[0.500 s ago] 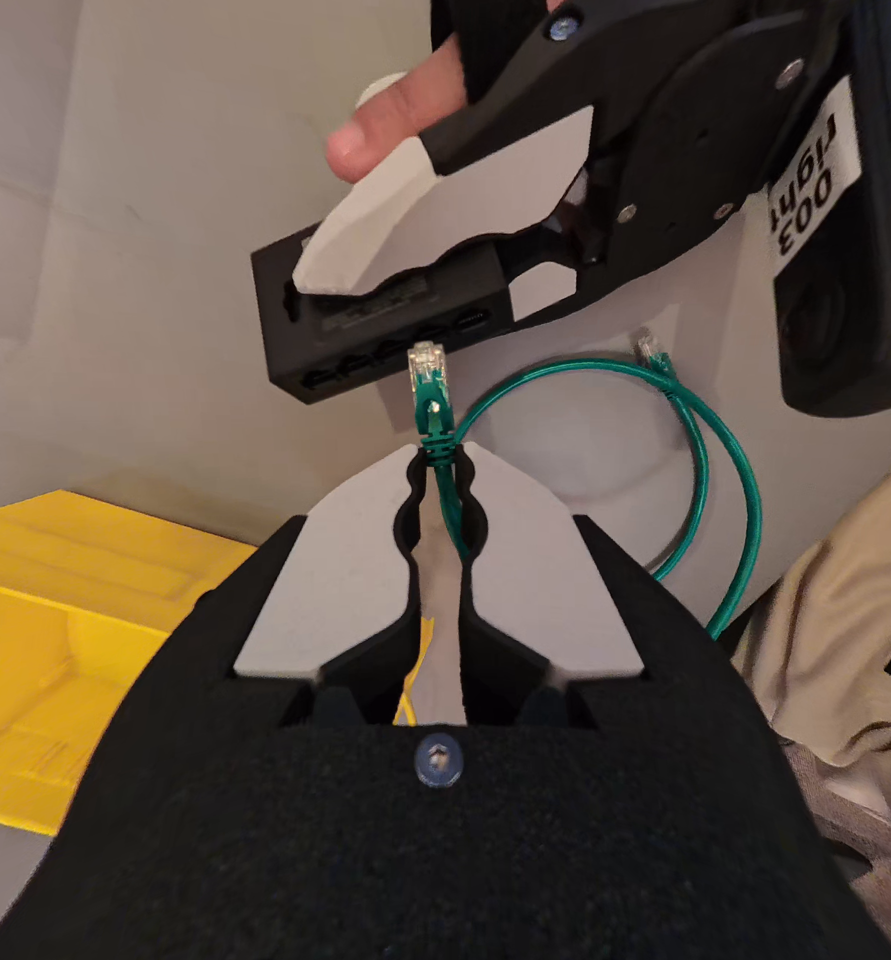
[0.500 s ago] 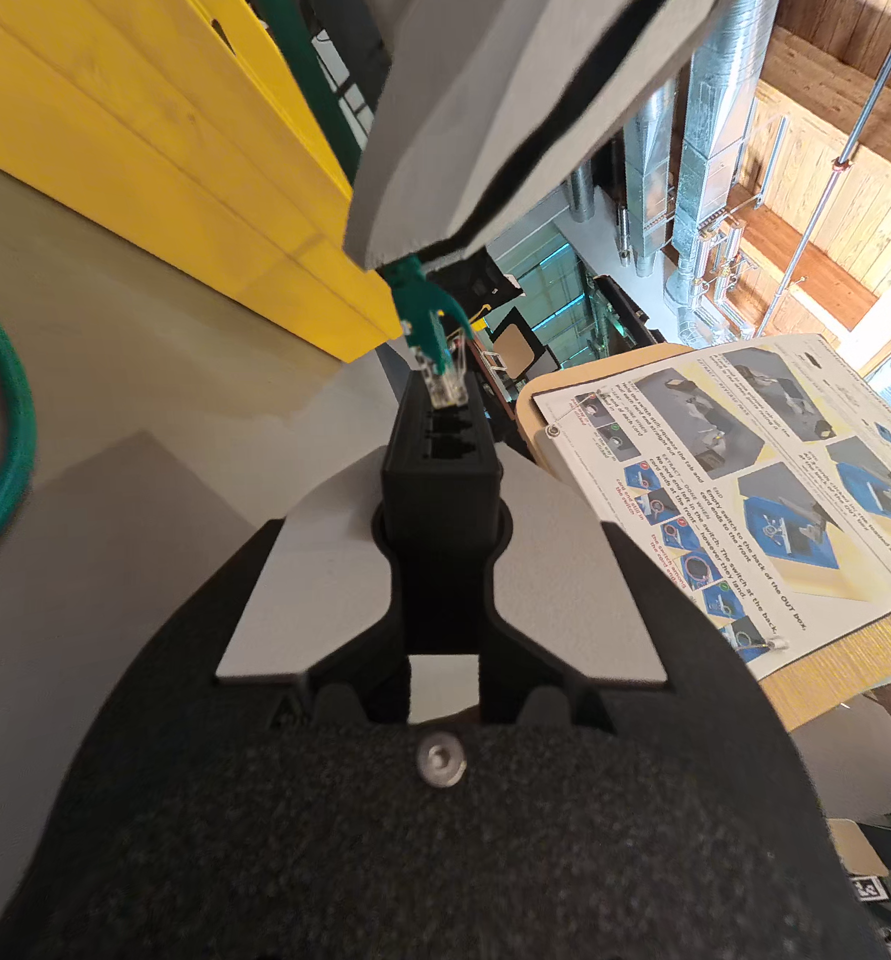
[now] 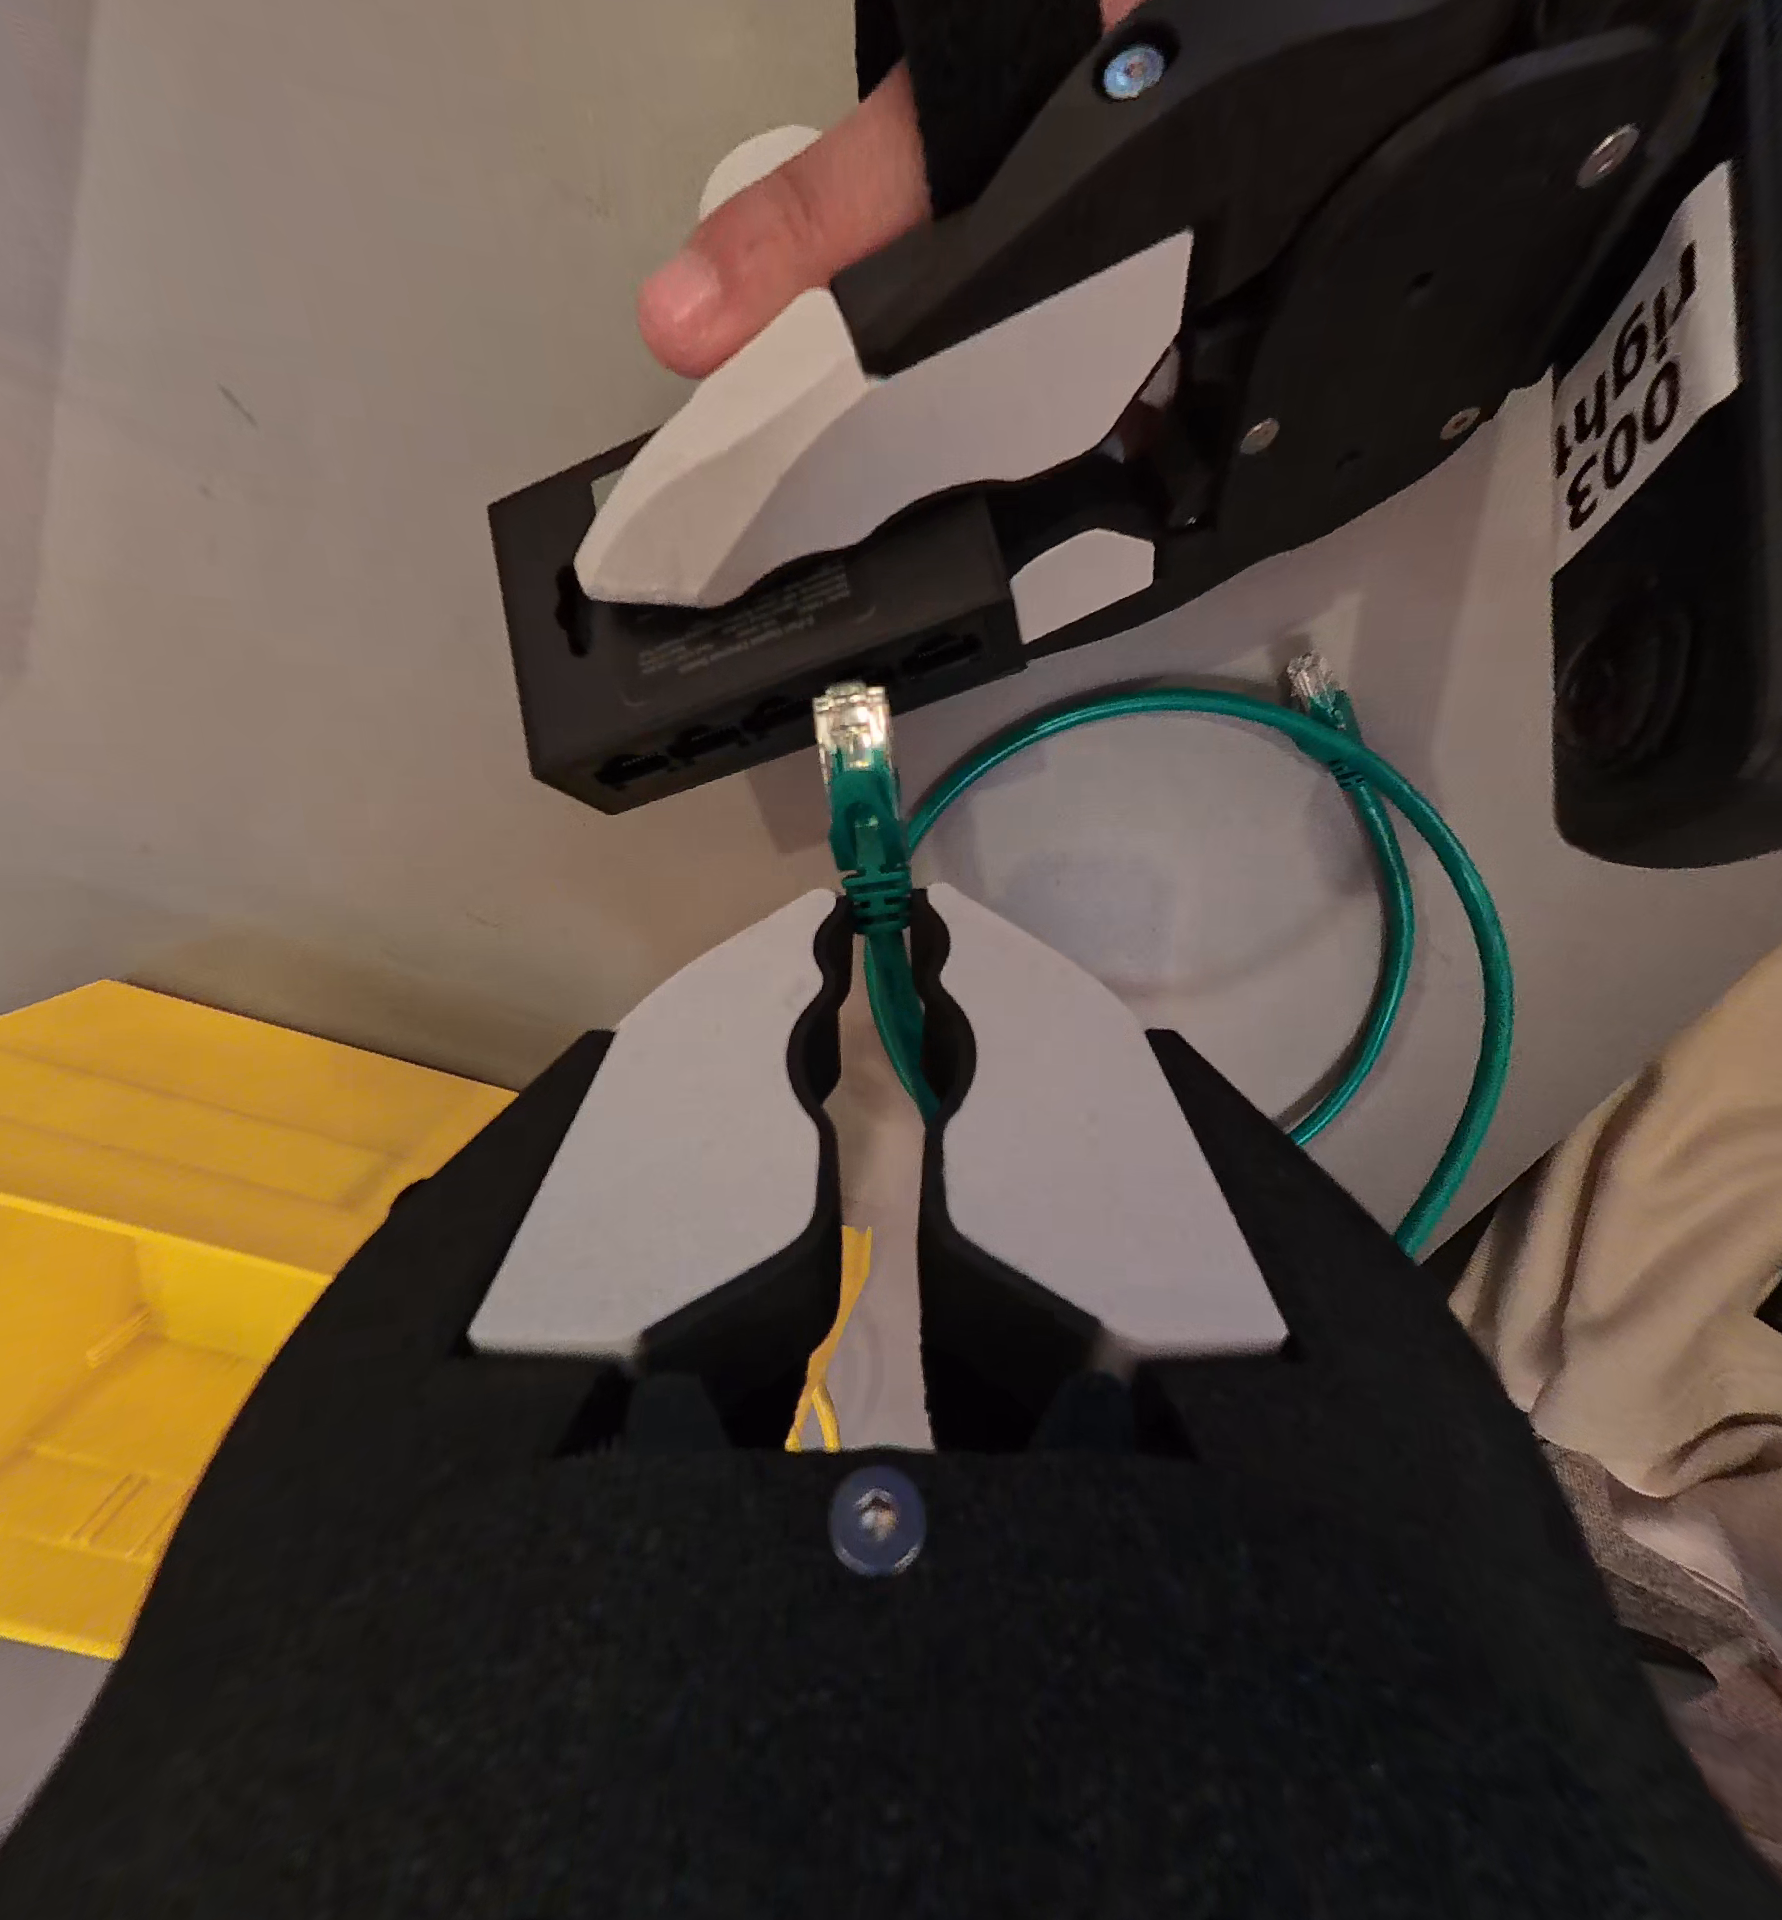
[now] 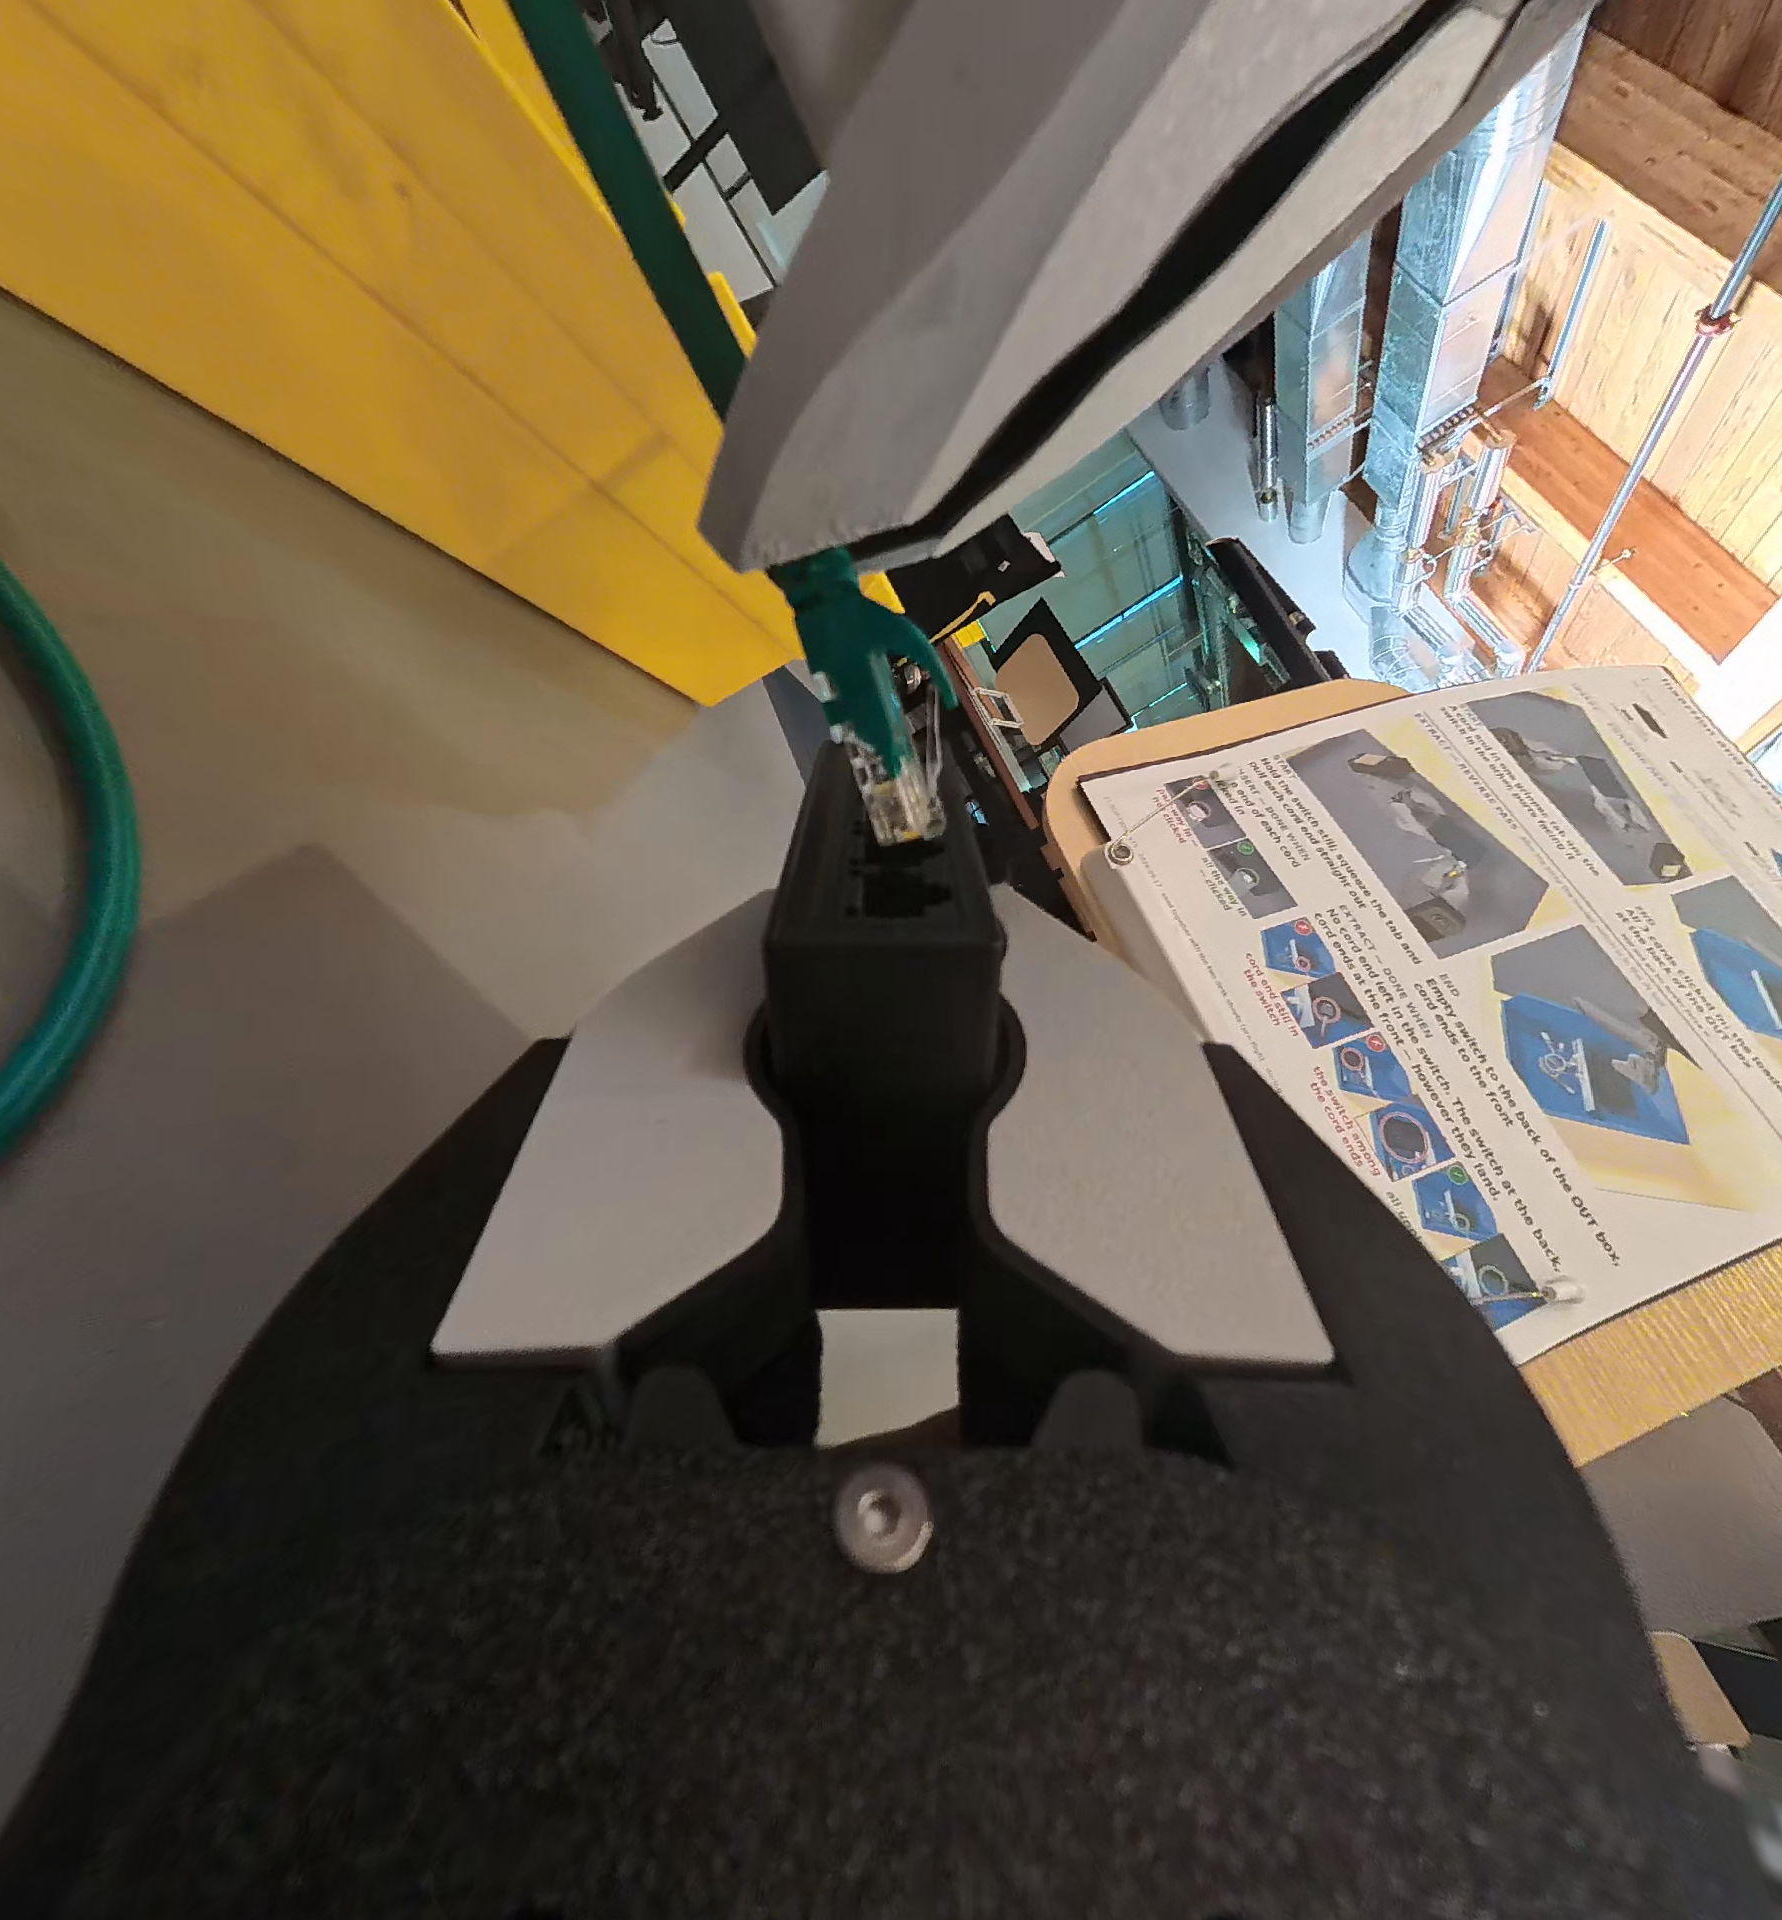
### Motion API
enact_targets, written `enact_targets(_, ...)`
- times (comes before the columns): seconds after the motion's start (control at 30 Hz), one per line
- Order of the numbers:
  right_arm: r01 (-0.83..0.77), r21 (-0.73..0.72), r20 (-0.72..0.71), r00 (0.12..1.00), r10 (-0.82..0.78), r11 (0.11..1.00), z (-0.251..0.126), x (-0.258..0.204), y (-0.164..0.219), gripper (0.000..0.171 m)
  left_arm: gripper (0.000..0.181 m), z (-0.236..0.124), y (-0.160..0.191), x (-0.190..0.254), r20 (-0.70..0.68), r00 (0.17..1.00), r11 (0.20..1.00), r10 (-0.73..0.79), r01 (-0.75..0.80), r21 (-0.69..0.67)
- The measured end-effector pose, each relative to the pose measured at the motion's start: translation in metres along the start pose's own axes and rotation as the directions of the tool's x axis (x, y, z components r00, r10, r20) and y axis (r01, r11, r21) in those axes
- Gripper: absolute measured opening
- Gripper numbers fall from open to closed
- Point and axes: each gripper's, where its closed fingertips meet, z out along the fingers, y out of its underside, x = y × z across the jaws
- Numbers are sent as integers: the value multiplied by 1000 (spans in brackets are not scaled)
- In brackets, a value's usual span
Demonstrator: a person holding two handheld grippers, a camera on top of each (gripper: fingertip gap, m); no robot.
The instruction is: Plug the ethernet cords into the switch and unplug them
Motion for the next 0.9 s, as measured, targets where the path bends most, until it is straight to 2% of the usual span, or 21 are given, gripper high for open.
enact_targets(0.33,15,-5,5,1000,-15,1000,1,-2,0,31,10,5,3,2,-11,1000,998,-11,10,-65)
enact_targets(0.53,6,-16,-5,1000,-6,1000,1,1,3,30,10,1,-4,0,-18,999,999,-31,30,-42)
enact_targets(0.9,66,-16,18,998,-65,998,2,-9,-1,31,10,9,10,2,-44,998,993,-43,37,-115)
